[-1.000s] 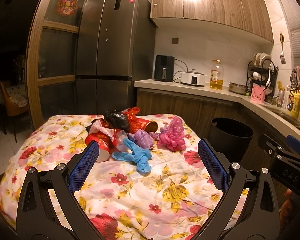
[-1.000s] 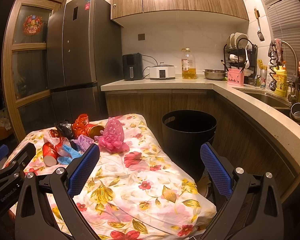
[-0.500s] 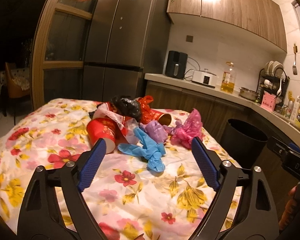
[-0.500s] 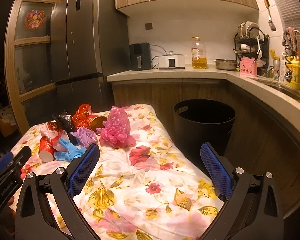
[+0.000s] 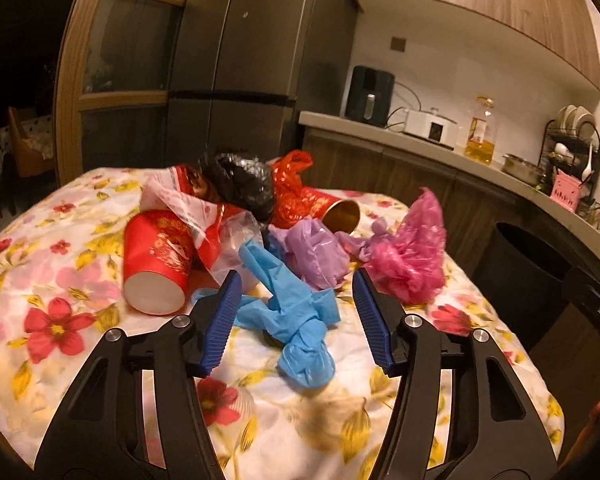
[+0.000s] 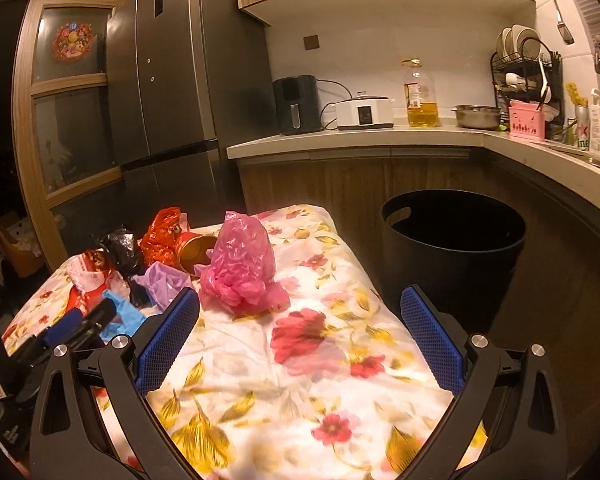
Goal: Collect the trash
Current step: 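Grasp the blue glove with the left tool while the right tool grasps the pink bag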
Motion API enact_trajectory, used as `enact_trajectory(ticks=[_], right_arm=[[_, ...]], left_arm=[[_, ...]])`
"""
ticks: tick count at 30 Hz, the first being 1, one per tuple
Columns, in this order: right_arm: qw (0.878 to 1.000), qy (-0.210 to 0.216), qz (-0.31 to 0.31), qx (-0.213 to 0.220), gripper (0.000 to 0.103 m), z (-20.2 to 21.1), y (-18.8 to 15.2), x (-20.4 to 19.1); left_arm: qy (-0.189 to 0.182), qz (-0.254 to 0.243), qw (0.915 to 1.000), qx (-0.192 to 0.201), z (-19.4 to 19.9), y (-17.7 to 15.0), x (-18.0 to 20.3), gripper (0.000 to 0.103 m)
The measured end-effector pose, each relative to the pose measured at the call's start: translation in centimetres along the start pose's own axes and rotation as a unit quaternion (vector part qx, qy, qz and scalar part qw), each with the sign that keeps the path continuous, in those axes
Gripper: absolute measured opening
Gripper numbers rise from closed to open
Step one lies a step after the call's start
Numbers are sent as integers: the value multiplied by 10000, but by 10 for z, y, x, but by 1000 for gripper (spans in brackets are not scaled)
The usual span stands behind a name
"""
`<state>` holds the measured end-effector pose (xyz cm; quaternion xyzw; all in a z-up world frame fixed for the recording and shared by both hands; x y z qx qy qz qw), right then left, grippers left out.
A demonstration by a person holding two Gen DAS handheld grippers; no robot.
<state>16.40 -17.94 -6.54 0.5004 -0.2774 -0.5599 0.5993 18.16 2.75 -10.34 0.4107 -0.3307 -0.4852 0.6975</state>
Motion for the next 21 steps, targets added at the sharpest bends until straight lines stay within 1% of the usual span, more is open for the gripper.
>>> enact_trajectory(ticks=[4, 6, 8, 10, 11, 12, 15, 18, 21], right_arm=[[10000, 81, 37, 3, 98, -20, 2, -1], [9999, 121, 34, 7, 98, -29, 2, -1], [9999, 161, 25, 1, 98, -38, 3, -1], [9998, 198, 24, -22, 98, -47, 3, -2], [9997, 222, 27, -20, 98, -51, 3, -3], [9997, 239, 41, -13, 98, -55, 3, -4], [9995, 280, 109, -20, 97, -68, 2, -7], [9993, 349, 100, -53, 97, -81, 2, -7], [9990, 436, 68, -30, 97, -93, 3, -9]], left_arm=[[99, 16, 9995, -292, -25, -4, 1, 47], [114, 20, 9990, -428, -34, -7, 1, 39], [121, 45, 9984, -556, -43, -8, 0, 37], [115, 38, 9979, -643, -50, -10, 1, 32], [116, 30, 9977, -672, -52, -10, 2, 27], [98, 16, 9973, -722, -55, -11, 2, 20], [24, 10, 9964, -844, -61, -14, 2, 10], [-97, 67, 9961, -879, -61, -16, 0, 5], [-207, 137, 9963, -829, -58, -14, -1, 3]])
Point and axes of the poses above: each gripper's, at about its wrist camera, not at the fingertips, and z roughly against the way its jaws point, x to its right, y to its top, the point moved 2 cm from there along -z, roughly the way its jaws point, and after that the axes turned 11 degrees about y, right-handed, at the moved point
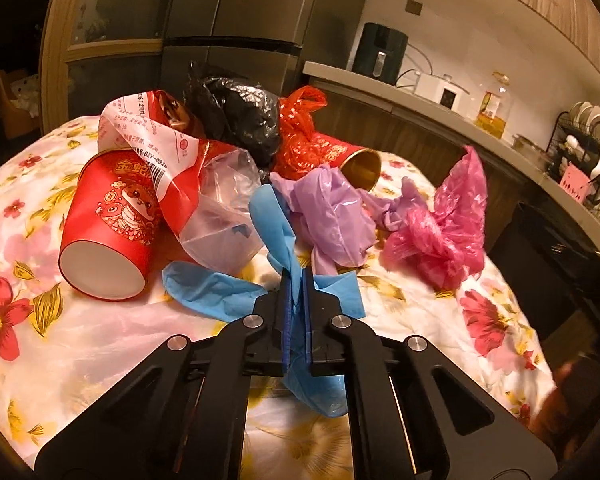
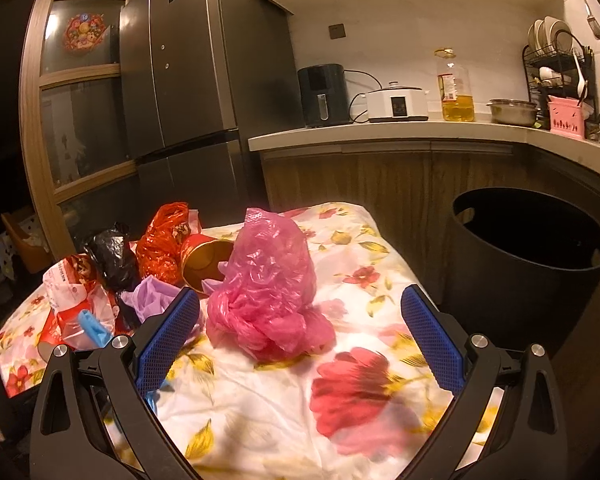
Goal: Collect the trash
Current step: 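Grasp the blue glove with the left tool while the right tool grasps the pink bag, then lift the blue glove and pink bag and carry both over the black bin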
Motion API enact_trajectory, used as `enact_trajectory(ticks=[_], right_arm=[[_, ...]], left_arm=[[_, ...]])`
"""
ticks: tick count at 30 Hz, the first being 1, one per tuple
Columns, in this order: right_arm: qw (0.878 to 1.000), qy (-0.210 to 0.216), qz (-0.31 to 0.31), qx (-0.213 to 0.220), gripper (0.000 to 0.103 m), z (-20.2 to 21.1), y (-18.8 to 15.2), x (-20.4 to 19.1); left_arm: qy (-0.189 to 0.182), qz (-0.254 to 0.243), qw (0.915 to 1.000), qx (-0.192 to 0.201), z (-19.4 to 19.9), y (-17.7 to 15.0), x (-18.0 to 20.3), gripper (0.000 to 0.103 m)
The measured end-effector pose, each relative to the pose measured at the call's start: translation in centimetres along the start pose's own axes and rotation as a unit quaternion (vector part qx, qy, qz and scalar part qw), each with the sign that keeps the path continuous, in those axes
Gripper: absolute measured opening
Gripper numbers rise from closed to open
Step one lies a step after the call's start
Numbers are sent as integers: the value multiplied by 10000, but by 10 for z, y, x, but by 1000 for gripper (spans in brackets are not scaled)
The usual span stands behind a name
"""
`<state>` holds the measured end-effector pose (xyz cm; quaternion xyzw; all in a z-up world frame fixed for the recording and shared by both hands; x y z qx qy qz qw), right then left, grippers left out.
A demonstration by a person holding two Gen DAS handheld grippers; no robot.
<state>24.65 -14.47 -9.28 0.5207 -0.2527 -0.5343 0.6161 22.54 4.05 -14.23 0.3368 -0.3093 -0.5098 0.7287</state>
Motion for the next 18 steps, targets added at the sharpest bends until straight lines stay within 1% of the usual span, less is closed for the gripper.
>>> enact_trajectory(ticks=[2, 6, 7, 8, 12, 15, 16, 17, 18], right_arm=[[10000, 60, -31, -39, 93, -10, 0, 1], [9998, 148, -142, -59, 90, -25, 2, 4], [9997, 175, -172, -69, 87, -28, 3, 5], [9994, 226, -224, -106, 81, -32, 3, 6], [9985, 371, -312, -253, 75, -47, 2, 4], [9976, 454, -270, -444, 63, -55, 0, 2], [9974, 469, -262, -476, 56, -57, -1, 2], [9972, 496, -259, -500, 47, -57, -2, 2], [9969, 524, -272, -526, 43, -58, -2, 2]], left_arm=[[-39, 51, 9999, 88, 5, 2, -1, 3], [-35, 11, 9995, 320, 22, 6, -3, 3], [-29, 11, 9993, 365, 26, 7, -4, 3], [-34, 15, 9992, 399, 29, 7, -5, 2], [11, -22, 9983, 577, 42, 12, -7, 2], [35, -97, 9978, 659, 46, 16, -4, 2], [43, -111, 9977, 671, 47, 16, -3, 2], [48, -127, 9976, 682, 48, 17, -3, 2], [44, -133, 9976, 680, 48, 17, -3, 2]])
Point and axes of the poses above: each gripper's, at about its wrist camera, not at the fingertips, and z roughly against the way its jaws point, x to its right, y to its top, the point moved 2 cm from there along -z, roughly the way its jaws point, and after that the axes turned 11 degrees about y, right-handed, at the moved point
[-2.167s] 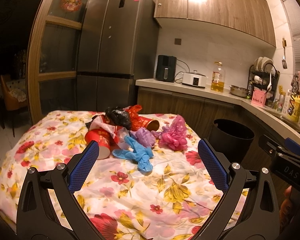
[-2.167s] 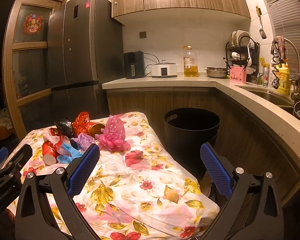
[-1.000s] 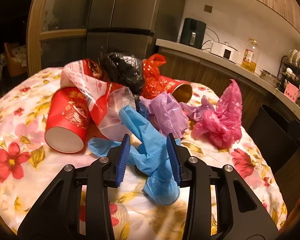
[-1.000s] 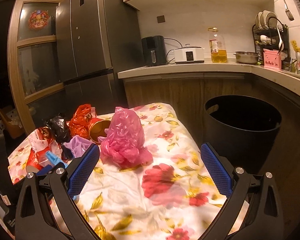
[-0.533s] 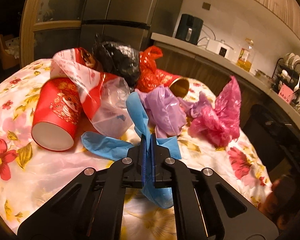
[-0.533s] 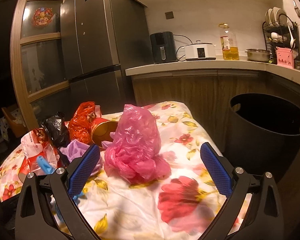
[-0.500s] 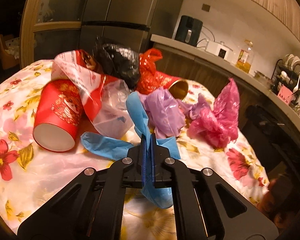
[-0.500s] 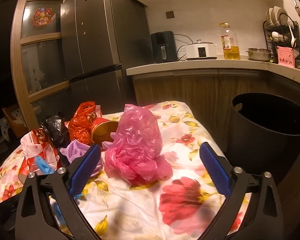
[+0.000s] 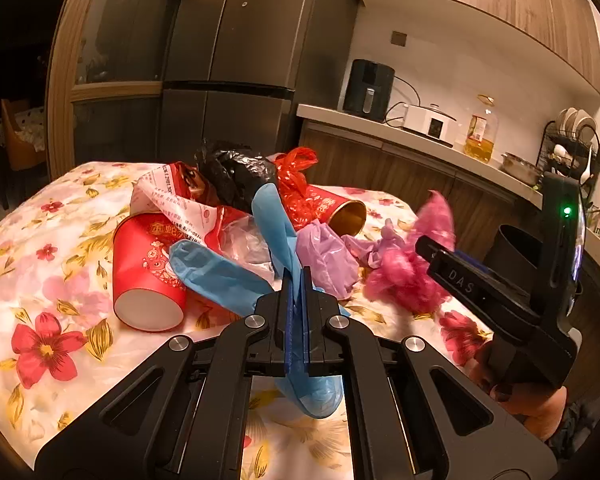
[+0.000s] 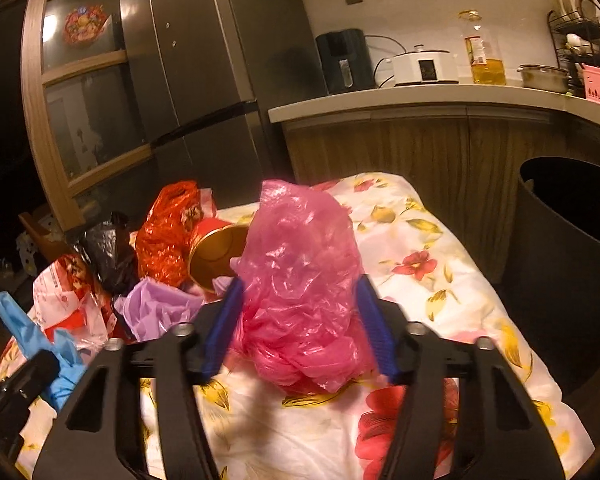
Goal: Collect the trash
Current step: 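Lift the blue glove and pink bag and carry both over the black bin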
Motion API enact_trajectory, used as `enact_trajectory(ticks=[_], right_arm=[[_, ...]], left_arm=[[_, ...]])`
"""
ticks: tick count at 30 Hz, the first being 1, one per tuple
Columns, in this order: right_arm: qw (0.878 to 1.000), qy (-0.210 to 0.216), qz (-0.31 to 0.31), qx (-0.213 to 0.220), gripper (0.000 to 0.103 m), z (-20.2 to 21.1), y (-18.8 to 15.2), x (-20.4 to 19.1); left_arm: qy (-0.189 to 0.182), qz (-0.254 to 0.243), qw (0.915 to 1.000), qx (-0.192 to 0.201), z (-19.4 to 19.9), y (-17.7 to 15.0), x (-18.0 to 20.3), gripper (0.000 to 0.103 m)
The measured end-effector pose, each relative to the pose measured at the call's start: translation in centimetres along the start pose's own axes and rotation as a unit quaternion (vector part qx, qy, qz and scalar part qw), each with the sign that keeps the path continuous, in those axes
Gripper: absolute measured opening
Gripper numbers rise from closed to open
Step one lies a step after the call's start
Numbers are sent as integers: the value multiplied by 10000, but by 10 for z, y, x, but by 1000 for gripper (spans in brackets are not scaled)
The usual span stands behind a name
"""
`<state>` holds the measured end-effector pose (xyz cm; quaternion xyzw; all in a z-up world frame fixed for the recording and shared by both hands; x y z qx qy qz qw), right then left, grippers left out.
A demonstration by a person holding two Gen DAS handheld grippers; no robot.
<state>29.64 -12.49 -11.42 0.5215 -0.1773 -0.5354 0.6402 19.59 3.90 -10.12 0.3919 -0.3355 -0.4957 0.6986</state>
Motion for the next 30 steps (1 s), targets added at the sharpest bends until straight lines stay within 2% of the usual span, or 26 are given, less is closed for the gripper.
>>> enact_trajectory(ticks=[5, 8, 20, 25, 30], right_arm=[[9999, 110, -43, -41, 19, 2, -1, 3], [9999, 131, 19, 32, 13, 13, -1, -1], [9980, 167, 88, 610, 11, 88, 9, -1], [9966, 78, 75, 815, 11, 111, 18, 7], [9932, -253, 99, 1132, 11, 139, 32, 27]], left_arm=[[-37, -6, 10000, 12, 4, 2, 0, 2], [-40, -9, 10000, 46, 8, 3, 0, 2], [-271, -15, 9991, 328, 35, 15, 6, 2], [-477, -109, 9981, 374, 40, 23, 28, 2], [-842, -353, 9946, 497, 43, 36, 68, 2]])
Point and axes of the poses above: each gripper's, at about its wrist camera, not at the fingertips, and z roughly against the way its jaws point, x to its right, y to its top, the point moved 2 cm from there along -z, roughly the way its jaws point, and after that the axes turned 11 degrees about y, right-handed, at the moved point
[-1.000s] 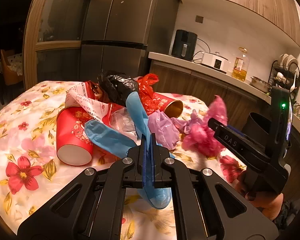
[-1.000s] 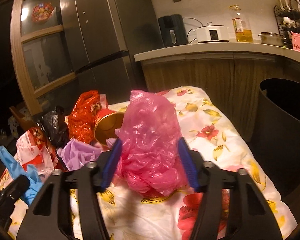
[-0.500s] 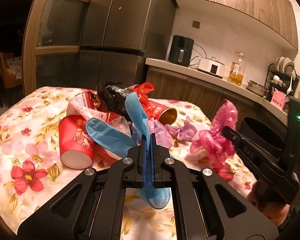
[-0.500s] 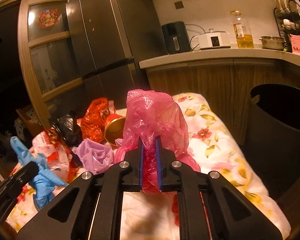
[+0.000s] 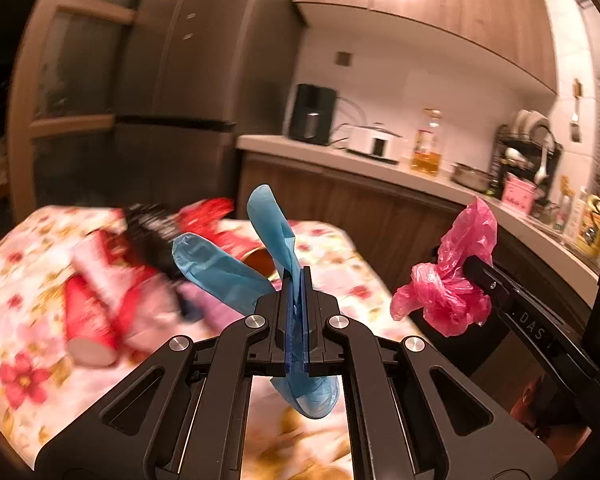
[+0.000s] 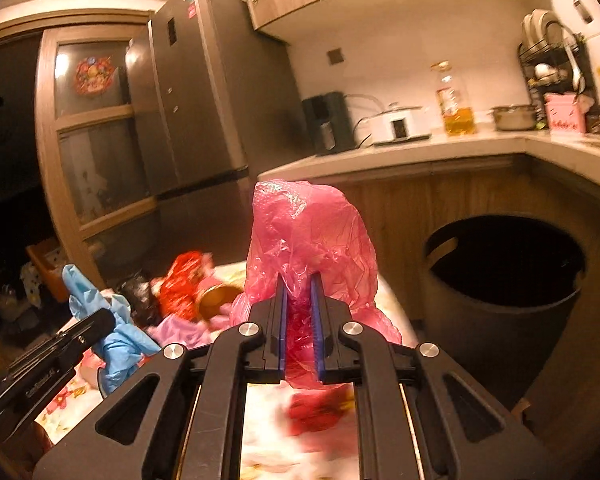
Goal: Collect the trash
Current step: 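Lift the blue glove and pink bag and carry both over the black bin, then open both tools to drop the glove and bag into the bin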
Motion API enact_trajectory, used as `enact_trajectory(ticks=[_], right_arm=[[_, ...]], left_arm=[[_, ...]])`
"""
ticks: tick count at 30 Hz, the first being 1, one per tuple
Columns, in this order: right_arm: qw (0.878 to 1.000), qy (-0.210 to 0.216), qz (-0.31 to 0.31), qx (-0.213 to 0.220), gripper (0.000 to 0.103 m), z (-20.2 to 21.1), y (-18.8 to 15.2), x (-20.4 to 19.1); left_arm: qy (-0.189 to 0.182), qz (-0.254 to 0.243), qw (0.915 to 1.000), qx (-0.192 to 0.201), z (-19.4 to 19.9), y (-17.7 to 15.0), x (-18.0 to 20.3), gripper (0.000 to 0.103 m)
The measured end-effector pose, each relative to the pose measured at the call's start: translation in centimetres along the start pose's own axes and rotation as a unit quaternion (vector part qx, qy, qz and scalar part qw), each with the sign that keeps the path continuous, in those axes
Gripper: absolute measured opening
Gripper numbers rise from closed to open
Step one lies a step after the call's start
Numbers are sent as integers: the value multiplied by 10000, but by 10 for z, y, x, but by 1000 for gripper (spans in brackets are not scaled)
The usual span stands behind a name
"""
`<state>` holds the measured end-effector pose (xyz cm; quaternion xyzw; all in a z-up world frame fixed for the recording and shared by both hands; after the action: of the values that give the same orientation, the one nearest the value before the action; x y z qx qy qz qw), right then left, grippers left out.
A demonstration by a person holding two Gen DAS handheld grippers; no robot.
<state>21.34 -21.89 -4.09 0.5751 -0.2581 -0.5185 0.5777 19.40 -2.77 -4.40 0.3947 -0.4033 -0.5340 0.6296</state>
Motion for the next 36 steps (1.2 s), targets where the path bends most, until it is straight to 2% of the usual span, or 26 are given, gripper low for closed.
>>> enact_trajectory(ticks=[8, 15, 24, 36], right_arm=[[9934, -987, 23, 580, 11, 35, 34, 64], [9866, -1462, -57, 728, 11, 40, 42, 106], [9853, -1542, -154, 720, 11, 39, 40, 143], [9867, -1488, -294, 589, 12, 27, 39, 169]], left_arm=[[-868, -367, 9954, 198, -20, 27, 94, 2], [-1416, -537, 9884, 81, -55, 32, 165, 2], [-1893, -787, 9787, 107, -77, 26, 223, 2], [-2144, -911, 9724, -123, -105, 13, 247, 3]])
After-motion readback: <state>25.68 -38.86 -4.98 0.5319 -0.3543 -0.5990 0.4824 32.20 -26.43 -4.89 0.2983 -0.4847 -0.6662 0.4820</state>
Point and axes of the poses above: each gripper's, at about its wrist camera, not at the fingertips, and z roughly against the way its jaws point, x to its right, y to its top, the point moved 2 cm from there along -z, roughly the way its jaws point, and after that the axes turned 11 degrees about y, right-handed, at the moved point
